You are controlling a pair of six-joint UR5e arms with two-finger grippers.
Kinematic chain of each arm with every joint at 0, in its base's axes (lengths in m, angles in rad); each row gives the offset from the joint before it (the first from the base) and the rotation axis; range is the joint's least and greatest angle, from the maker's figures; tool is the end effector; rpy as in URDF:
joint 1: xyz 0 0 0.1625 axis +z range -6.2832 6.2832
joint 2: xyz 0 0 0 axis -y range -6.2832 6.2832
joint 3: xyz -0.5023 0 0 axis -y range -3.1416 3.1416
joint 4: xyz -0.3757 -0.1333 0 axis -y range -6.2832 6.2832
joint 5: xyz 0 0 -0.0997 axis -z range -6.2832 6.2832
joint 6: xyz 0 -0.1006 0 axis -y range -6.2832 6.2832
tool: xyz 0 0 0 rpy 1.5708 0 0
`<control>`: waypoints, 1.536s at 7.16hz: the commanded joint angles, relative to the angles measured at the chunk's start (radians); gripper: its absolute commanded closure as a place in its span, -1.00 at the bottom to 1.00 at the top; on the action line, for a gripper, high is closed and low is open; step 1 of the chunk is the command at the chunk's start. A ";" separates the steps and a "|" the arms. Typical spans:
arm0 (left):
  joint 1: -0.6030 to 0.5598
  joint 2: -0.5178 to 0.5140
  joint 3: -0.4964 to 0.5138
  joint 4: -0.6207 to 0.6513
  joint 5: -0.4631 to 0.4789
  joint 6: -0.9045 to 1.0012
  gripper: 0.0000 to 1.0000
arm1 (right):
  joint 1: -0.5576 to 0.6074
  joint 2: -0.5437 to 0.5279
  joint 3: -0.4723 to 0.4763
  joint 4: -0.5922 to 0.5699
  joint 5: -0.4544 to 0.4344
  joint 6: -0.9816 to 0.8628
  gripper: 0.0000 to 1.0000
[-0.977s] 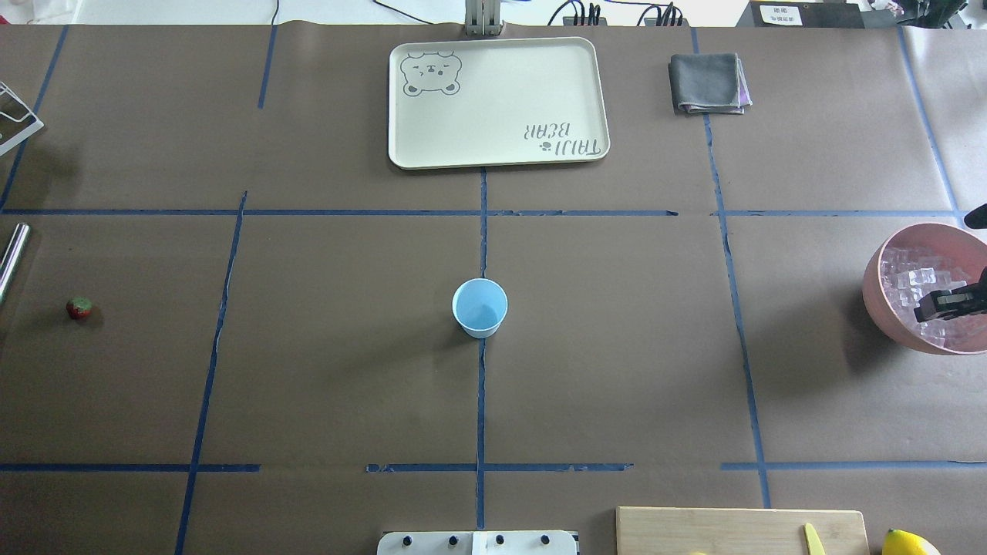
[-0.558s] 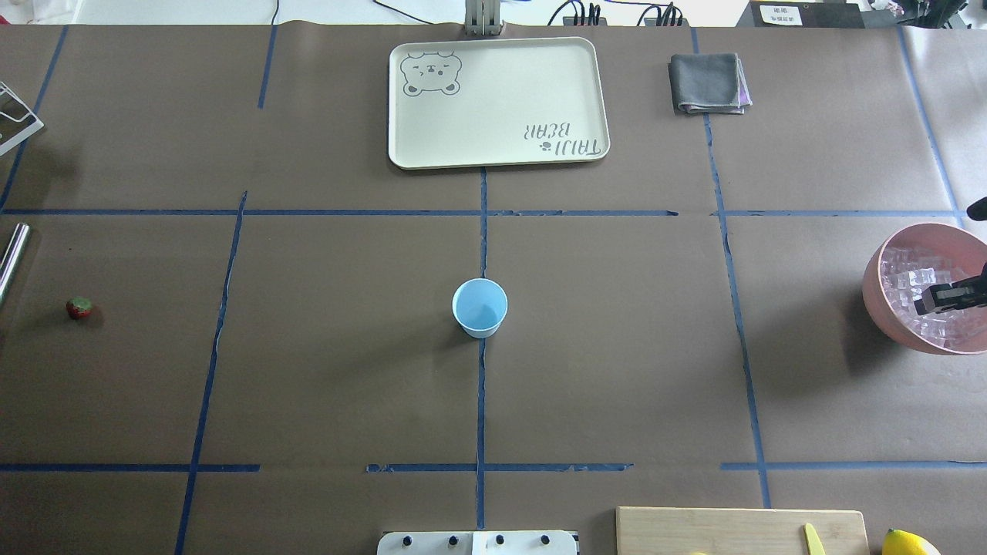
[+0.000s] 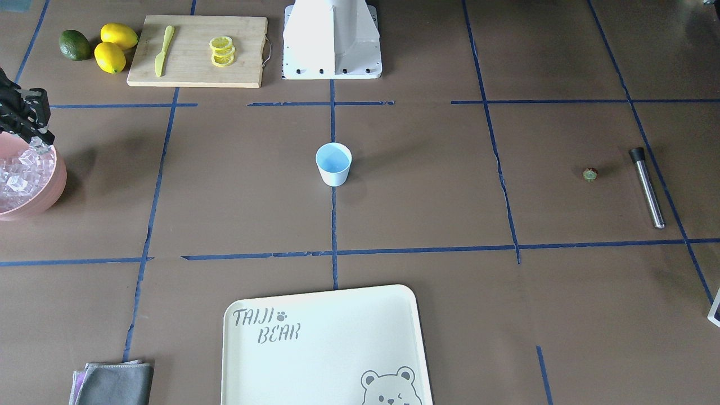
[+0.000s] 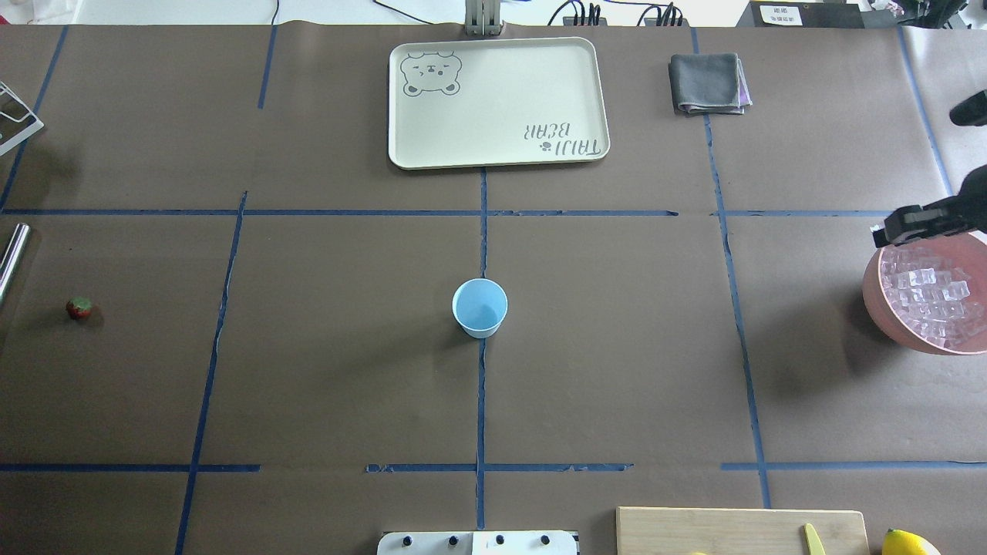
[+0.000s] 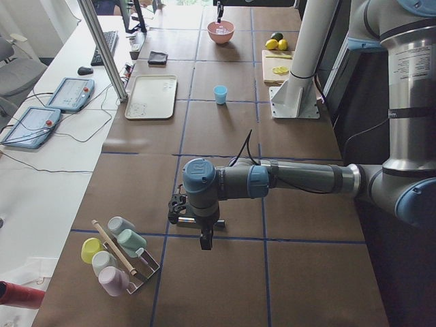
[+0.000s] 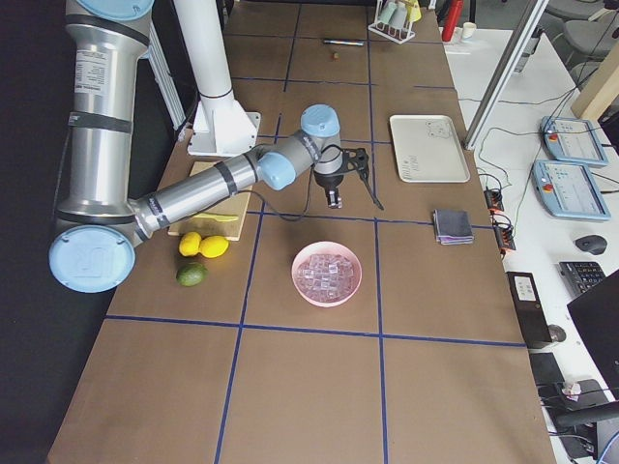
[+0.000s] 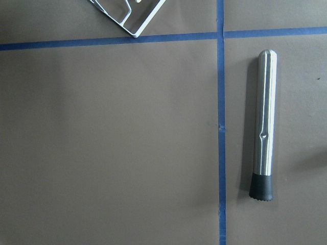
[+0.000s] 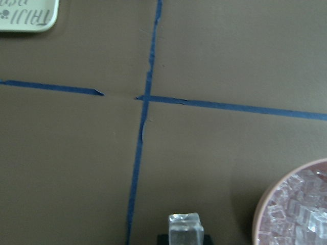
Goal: Mash ice and strawberries in cup
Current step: 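Carry the ice cube over the blue cup and open the right gripper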
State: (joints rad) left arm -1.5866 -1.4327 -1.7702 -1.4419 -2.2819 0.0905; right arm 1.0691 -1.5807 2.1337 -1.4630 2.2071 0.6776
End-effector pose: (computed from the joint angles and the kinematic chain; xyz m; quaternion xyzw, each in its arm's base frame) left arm -0.0740 -0.3991 0.7198 -0.0131 0.3491 0.0232 0.9367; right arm -0.1486 -0.4239 0.4701 0.0916 -0.4173 -0.0222 0.9039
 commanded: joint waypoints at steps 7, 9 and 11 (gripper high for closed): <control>0.004 -0.002 -0.015 -0.002 -0.001 0.000 -1.00 | -0.576 0.885 -0.438 -0.396 -0.392 0.643 0.99; 0.005 -0.002 -0.017 -0.002 -0.001 0.000 -1.00 | -0.632 0.884 -0.521 -0.282 -0.463 0.695 0.99; 0.011 0.000 -0.015 0.000 -0.001 0.000 -1.00 | -0.635 0.877 -0.538 -0.258 -0.465 0.700 0.82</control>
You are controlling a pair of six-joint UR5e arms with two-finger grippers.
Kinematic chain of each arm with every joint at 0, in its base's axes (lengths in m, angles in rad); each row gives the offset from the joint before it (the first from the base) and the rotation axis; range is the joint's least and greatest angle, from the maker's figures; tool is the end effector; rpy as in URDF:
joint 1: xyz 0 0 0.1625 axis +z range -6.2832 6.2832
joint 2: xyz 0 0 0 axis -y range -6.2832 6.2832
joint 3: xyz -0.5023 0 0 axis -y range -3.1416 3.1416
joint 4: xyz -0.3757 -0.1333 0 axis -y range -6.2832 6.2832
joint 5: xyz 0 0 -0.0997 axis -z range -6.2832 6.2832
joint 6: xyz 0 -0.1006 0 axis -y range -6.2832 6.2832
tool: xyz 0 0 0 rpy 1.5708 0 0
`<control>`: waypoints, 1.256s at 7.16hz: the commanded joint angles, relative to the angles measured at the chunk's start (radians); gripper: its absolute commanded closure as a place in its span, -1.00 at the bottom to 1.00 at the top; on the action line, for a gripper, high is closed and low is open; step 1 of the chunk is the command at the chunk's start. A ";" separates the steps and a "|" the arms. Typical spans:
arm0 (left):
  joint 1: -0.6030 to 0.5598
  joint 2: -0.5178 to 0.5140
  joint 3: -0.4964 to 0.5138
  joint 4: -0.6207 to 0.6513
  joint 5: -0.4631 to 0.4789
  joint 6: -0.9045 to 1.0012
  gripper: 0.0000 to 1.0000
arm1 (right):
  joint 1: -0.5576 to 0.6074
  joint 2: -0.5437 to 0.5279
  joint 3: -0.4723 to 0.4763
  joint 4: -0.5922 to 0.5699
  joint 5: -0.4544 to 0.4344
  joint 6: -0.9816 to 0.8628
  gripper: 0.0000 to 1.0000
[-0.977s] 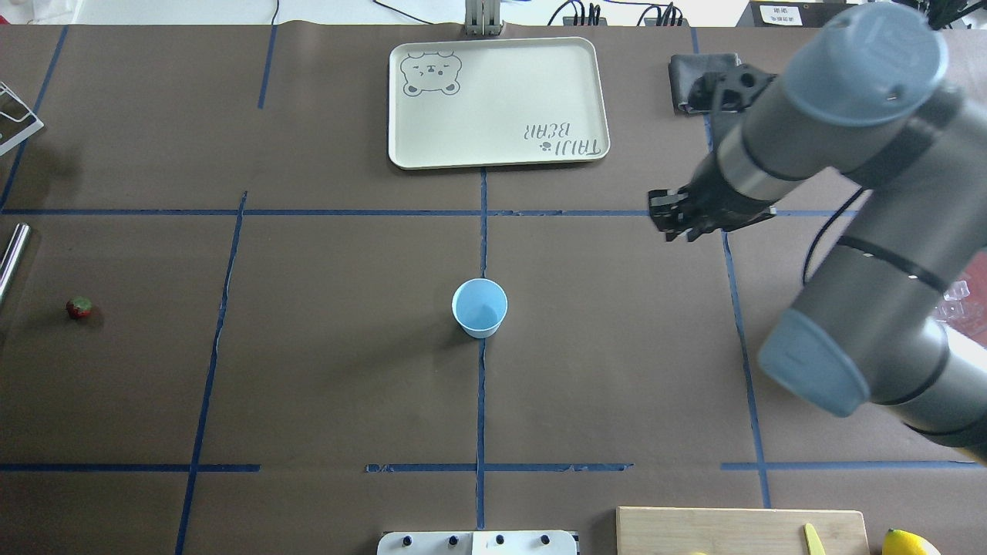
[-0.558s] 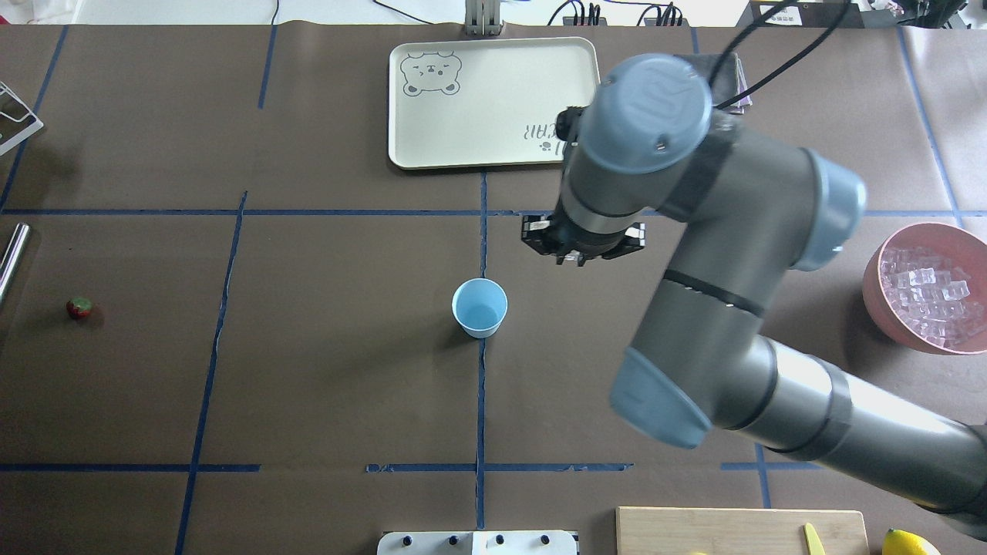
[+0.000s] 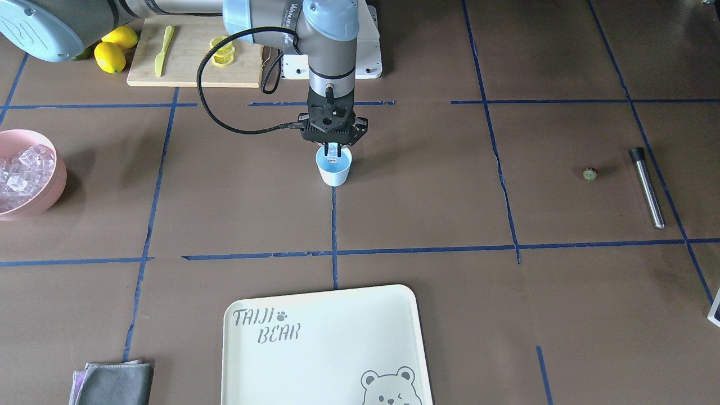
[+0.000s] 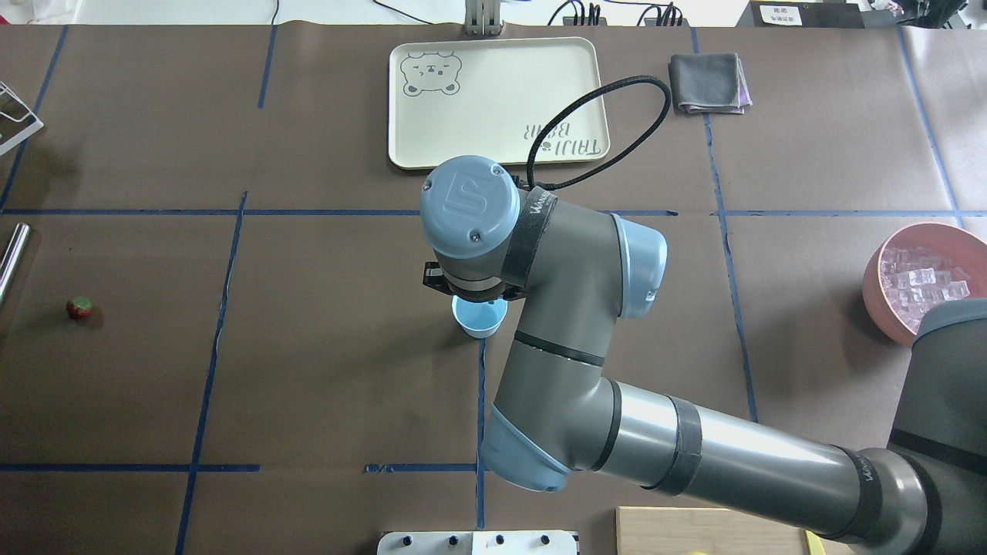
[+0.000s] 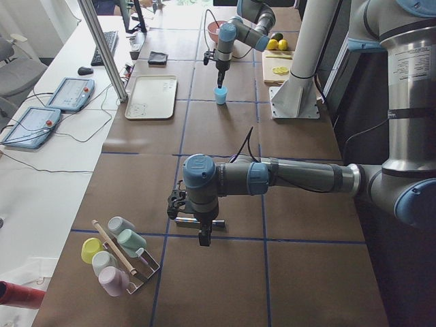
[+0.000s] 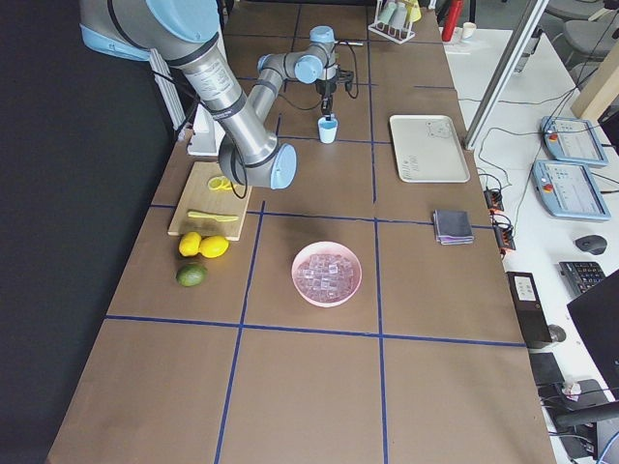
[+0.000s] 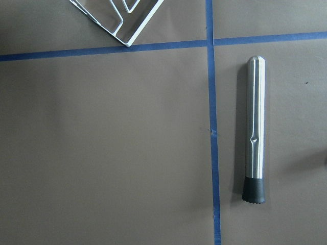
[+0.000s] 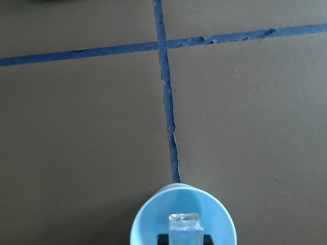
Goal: Mash ice and strawberries in cup
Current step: 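Carry the ice cube over the blue cup and open the right gripper, then move the empty right gripper back over the pink bowl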
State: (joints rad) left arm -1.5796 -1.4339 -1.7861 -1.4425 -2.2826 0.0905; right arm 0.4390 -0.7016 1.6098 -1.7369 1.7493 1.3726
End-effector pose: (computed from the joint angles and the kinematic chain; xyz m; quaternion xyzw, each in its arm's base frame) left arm -0.0711 -0.4012 0.7117 -0.0061 0.3491 0.0296 0.9366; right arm -0.6345 -0.4255 0.1961 0.0342 -0.3690 0.0794 0.9254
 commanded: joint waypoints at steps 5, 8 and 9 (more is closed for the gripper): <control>0.019 0.001 0.001 0.001 0.000 0.000 -1.00 | 0.012 -0.013 0.004 0.014 0.004 0.005 -0.99; 0.021 0.001 0.004 0.002 0.000 0.000 -1.00 | 0.159 -0.158 0.170 0.008 0.140 -0.039 -0.99; 0.026 0.001 0.005 0.002 0.000 0.000 -1.00 | 0.220 -0.270 0.273 0.008 0.151 -0.158 -0.99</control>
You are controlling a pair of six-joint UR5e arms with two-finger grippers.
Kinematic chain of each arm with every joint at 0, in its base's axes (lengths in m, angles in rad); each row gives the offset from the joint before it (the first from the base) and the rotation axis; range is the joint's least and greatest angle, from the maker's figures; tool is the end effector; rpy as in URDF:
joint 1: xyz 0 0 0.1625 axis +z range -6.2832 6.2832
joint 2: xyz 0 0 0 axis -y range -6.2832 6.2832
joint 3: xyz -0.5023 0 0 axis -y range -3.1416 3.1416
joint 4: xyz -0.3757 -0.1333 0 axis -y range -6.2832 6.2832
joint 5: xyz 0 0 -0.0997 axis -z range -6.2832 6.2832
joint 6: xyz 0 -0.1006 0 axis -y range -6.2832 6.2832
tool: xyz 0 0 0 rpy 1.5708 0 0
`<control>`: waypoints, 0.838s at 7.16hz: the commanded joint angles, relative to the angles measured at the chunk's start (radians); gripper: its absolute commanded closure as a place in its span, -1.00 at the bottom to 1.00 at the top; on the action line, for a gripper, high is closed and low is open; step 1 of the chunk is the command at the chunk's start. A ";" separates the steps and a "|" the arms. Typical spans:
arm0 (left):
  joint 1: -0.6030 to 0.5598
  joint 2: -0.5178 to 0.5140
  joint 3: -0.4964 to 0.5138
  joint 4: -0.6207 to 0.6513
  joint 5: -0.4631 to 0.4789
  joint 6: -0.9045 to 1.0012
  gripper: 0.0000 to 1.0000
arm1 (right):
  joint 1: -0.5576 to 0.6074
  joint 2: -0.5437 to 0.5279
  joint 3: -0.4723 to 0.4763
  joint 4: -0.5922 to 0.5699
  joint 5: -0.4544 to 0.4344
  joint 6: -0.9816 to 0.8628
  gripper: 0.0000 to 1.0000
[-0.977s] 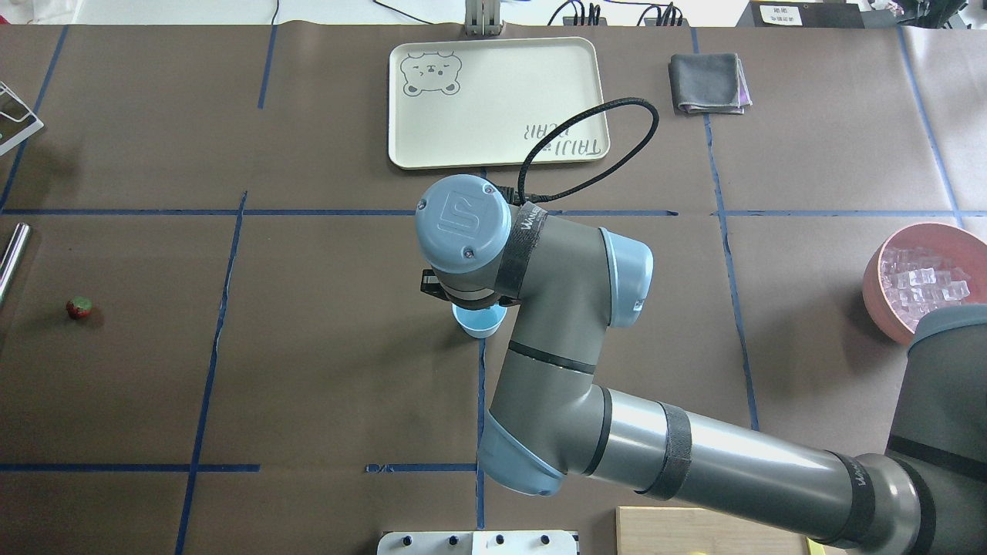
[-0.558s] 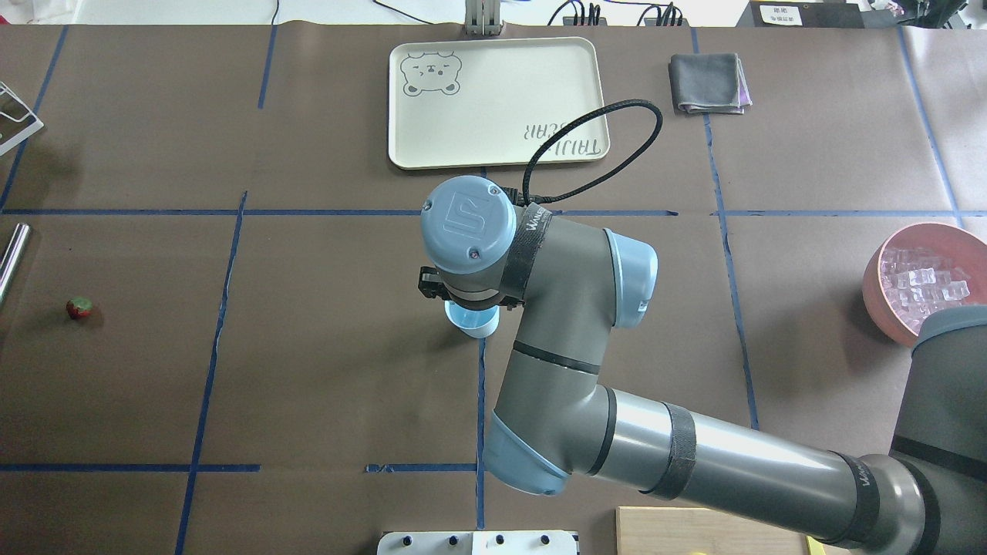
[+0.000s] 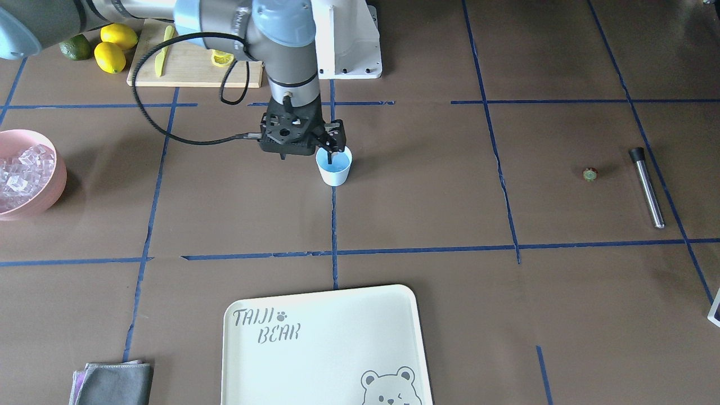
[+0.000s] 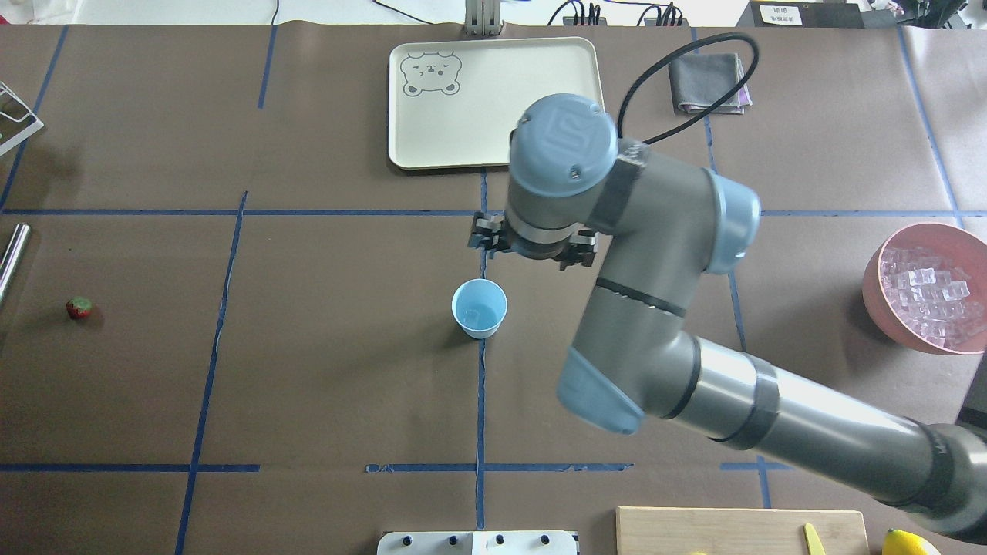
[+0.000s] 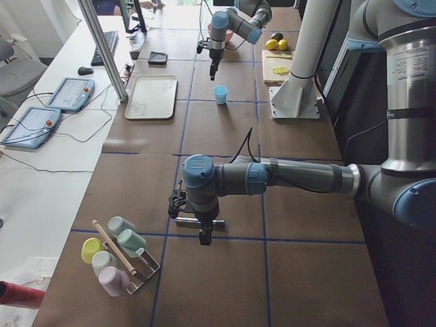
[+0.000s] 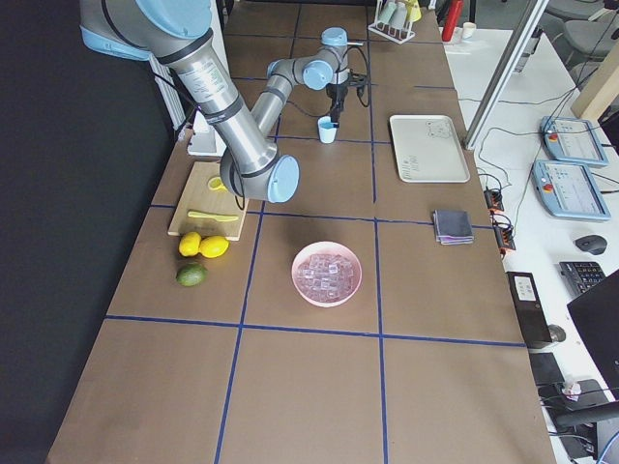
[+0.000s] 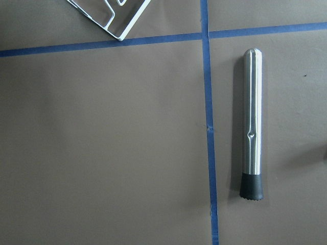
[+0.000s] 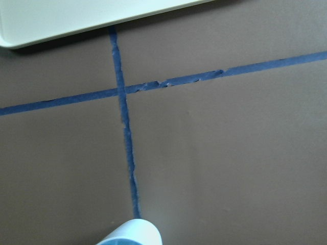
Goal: Mash ice and strawberries in cup
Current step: 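Move the empty right gripper back over the pink bowl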
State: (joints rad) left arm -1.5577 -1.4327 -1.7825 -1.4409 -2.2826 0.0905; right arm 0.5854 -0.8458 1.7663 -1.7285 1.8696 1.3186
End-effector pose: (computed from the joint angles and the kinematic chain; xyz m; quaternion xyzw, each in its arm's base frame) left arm -0.0623 -0.4016 0.7140 -0.0129 0.3491 0.0387 0.9362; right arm -0.5254 -0.4727 0.2401 0.0235 -0.3924 0.0976 0.9143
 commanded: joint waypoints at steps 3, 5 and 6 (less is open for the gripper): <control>0.013 0.002 0.008 0.002 0.000 0.000 -1.00 | 0.323 -0.451 0.298 0.012 0.210 -0.507 -0.99; 0.013 0.002 0.009 0.002 0.000 0.000 -1.00 | 0.481 -0.597 0.303 0.012 0.276 -0.796 -0.99; 0.014 0.002 0.008 0.004 0.000 0.000 -1.00 | 0.543 -0.652 0.300 0.012 0.304 -0.920 -0.99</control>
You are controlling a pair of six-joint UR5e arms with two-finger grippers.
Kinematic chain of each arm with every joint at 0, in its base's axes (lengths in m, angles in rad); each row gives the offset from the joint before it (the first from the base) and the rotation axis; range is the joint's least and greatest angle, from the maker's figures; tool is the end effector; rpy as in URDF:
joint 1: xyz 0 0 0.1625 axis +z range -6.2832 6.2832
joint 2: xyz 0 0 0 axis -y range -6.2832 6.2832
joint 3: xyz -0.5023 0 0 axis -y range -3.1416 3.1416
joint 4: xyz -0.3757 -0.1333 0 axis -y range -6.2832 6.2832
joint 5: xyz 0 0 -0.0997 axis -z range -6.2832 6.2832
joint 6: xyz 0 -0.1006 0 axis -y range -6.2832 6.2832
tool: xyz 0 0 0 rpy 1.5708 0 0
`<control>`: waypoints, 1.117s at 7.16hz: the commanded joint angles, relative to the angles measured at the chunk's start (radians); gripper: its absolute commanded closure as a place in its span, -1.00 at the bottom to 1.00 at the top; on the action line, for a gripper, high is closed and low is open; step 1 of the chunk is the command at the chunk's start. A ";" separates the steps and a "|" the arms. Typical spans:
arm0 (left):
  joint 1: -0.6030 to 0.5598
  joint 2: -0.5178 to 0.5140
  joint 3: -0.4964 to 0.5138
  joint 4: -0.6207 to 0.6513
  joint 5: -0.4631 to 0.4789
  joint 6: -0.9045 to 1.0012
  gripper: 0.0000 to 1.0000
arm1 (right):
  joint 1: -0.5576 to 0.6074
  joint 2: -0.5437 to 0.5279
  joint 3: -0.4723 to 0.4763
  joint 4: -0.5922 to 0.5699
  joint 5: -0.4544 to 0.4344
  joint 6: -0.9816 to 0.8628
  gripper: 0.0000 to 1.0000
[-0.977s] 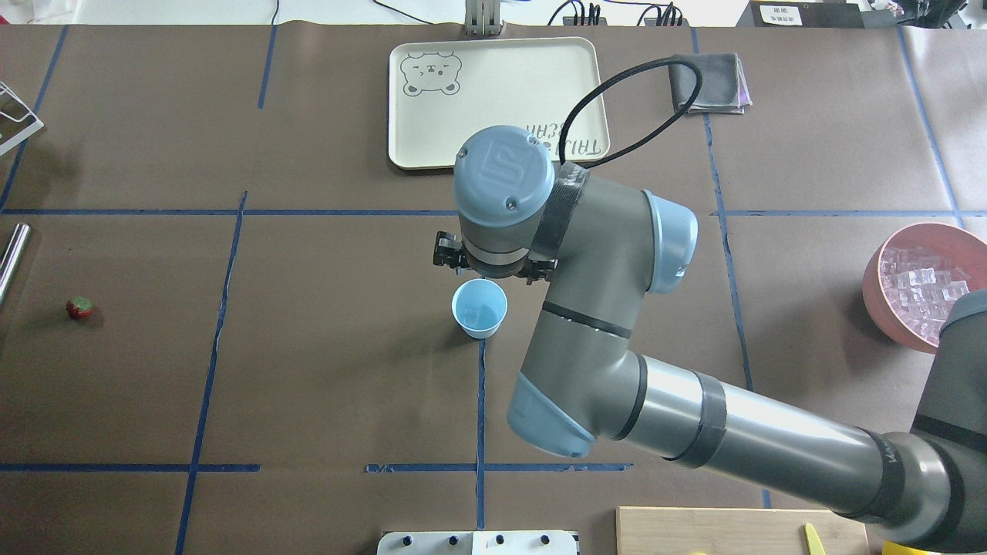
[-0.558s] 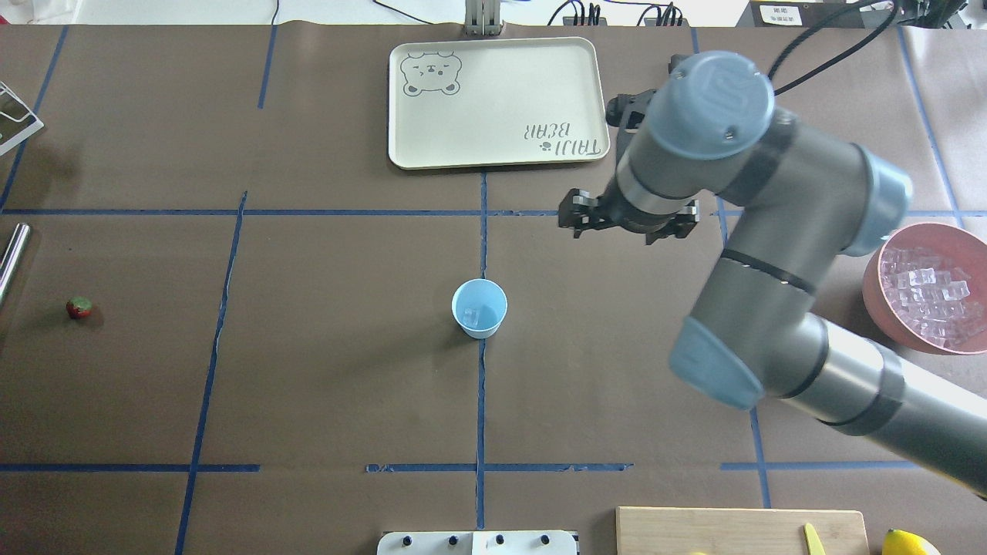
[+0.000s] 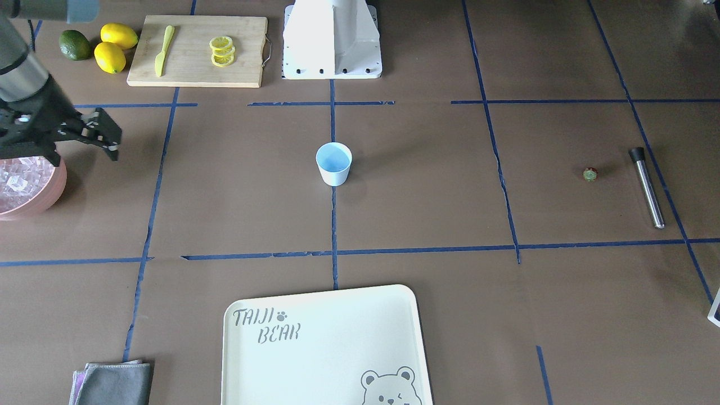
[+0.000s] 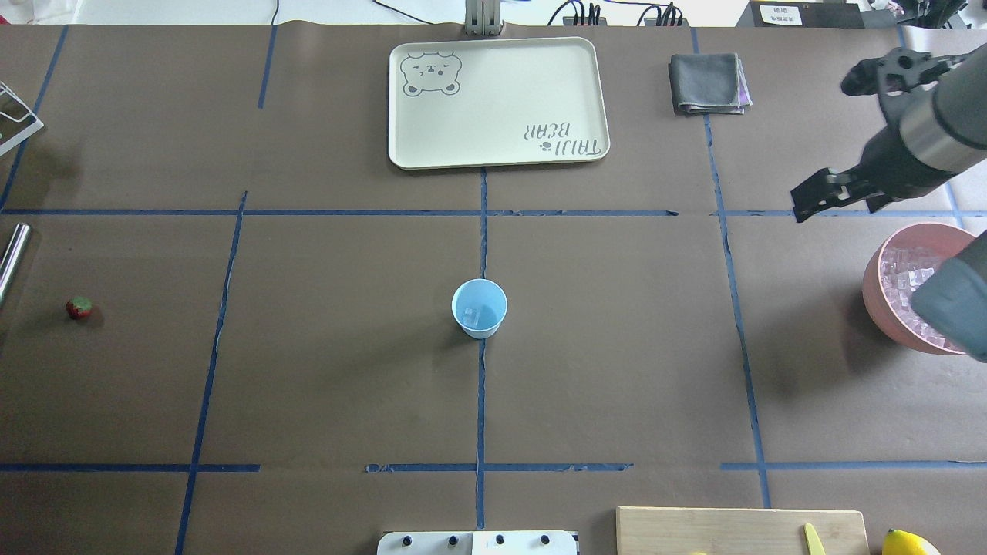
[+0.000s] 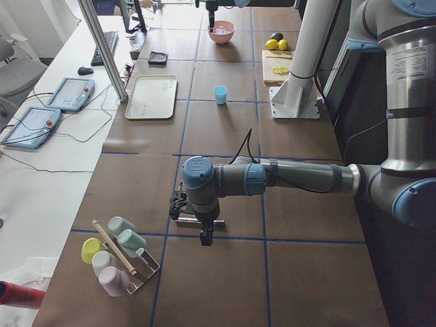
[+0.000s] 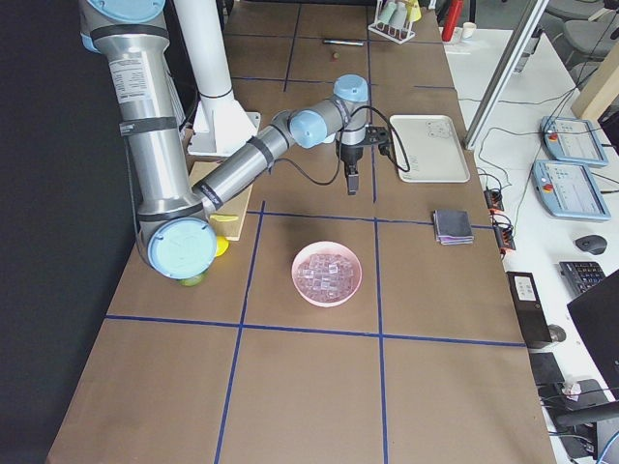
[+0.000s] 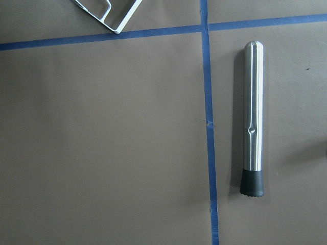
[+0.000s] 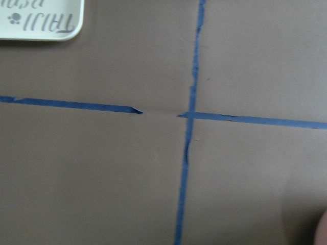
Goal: Mash ice and strawberries in cup
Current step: 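Move the empty right gripper back over the pink bowl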
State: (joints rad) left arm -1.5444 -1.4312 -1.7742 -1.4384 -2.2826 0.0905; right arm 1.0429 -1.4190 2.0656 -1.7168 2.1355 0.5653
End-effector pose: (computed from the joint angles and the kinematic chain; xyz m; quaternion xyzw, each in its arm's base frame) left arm -0.0570 -0.4009 0.7188 -0.0210 0.3491 0.0428 0.9359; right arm -0.1853 -0.4755 0.4594 0.0629 -0.3543 -0.0516 0.9316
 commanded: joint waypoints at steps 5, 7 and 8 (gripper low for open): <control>0.001 0.003 -0.004 0.003 0.000 0.000 -1.00 | 0.098 -0.222 -0.218 0.354 0.047 -0.209 -0.95; 0.001 0.003 -0.005 0.003 0.000 0.000 -1.00 | 0.097 -0.224 -0.242 0.359 0.047 -0.208 -0.87; 0.001 0.003 -0.004 0.003 0.000 0.000 -1.00 | 0.077 -0.224 -0.260 0.359 0.046 -0.209 -0.82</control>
State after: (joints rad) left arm -1.5432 -1.4281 -1.7785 -1.4358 -2.2826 0.0905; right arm 1.1352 -1.6408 1.8271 -1.3617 2.1826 0.3569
